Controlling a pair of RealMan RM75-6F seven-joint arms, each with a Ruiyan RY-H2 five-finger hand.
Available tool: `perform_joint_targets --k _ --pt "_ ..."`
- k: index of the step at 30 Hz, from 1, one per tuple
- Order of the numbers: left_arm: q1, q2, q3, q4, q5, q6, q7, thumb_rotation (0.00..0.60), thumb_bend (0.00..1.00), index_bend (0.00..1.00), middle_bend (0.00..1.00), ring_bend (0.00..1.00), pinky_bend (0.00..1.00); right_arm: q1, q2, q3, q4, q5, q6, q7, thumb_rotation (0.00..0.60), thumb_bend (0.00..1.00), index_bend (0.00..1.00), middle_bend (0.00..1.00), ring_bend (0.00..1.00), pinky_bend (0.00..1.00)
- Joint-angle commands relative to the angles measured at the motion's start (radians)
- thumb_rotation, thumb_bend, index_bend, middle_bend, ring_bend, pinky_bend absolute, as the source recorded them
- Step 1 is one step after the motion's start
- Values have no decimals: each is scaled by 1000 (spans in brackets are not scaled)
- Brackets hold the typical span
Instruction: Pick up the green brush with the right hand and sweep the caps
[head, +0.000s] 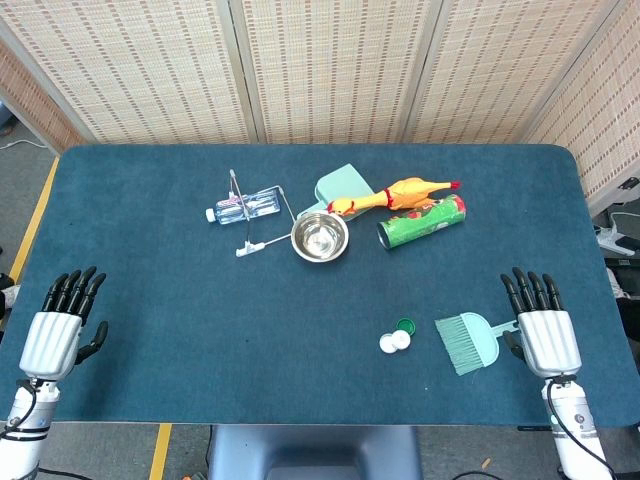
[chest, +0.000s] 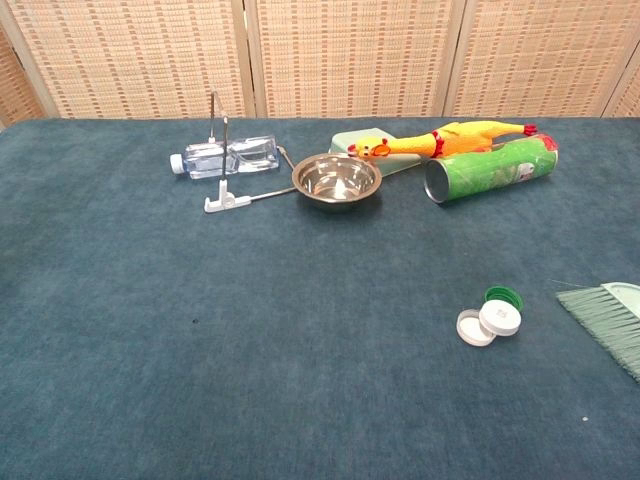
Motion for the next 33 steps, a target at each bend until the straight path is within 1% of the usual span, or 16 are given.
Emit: perform_joint_targets --k 1,7,10,14,17,21,23,25,27,30,33 --pt "-1 1 0 -3 2 -1 1 600 435 0 0 0 74 -3 -3 5 -4 -11 -4 -2 600 154 0 0 0 0" --pt "-2 5 7 -13 5 -9 13 600 435 0 0 0 74 -9 -2 4 1 -25 -10 0 600 147 0 0 0 0" --pt "5 30 18 -62 -25 -51 38 600 435 0 0 0 75 -12 9 0 -5 -20 -30 -12 600 145 0 0 0 0" --pt "10 46 17 -92 -24 -41 50 600 435 0 0 0 76 -8 16 -7 -2 -32 -55 -32 600 145 0 0 0 0" --pt "4 56 7 -73 -40 -59 25 600 435 0 0 0 76 1 15 -17 45 -48 -85 -40 600 145 0 0 0 0" --pt "3 58 8 -71 -46 -70 23 600 436 0 0 0 77 23 9 -26 122 -42 -161 -47 600 145 12 0 0 0" --pt "1 58 11 -76 -58 -91 32 600 435 0 0 0 77 40 -1 -36 174 -33 -220 -59 600 145 38 8 0 0" --pt "-3 58 13 -81 -65 -108 43 600 436 0 0 0 77 53 -16 -43 220 -23 -271 -61 600 145 61 40 0 0" --pt "-5 57 13 -82 -65 -112 50 600 435 0 0 0 77 58 -32 -45 257 -18 -296 -58 600 145 94 103 0 0" --pt "-8 49 11 -83 -65 -113 63 600 434 0 0 0 77 59 -59 -42 310 -21 -305 -30 600 145 151 167 0 0" --pt "-9 45 9 -82 -69 -114 69 600 434 0 0 0 77 58 -79 -42 360 -31 -309 2 600 146 248 238 0 0"
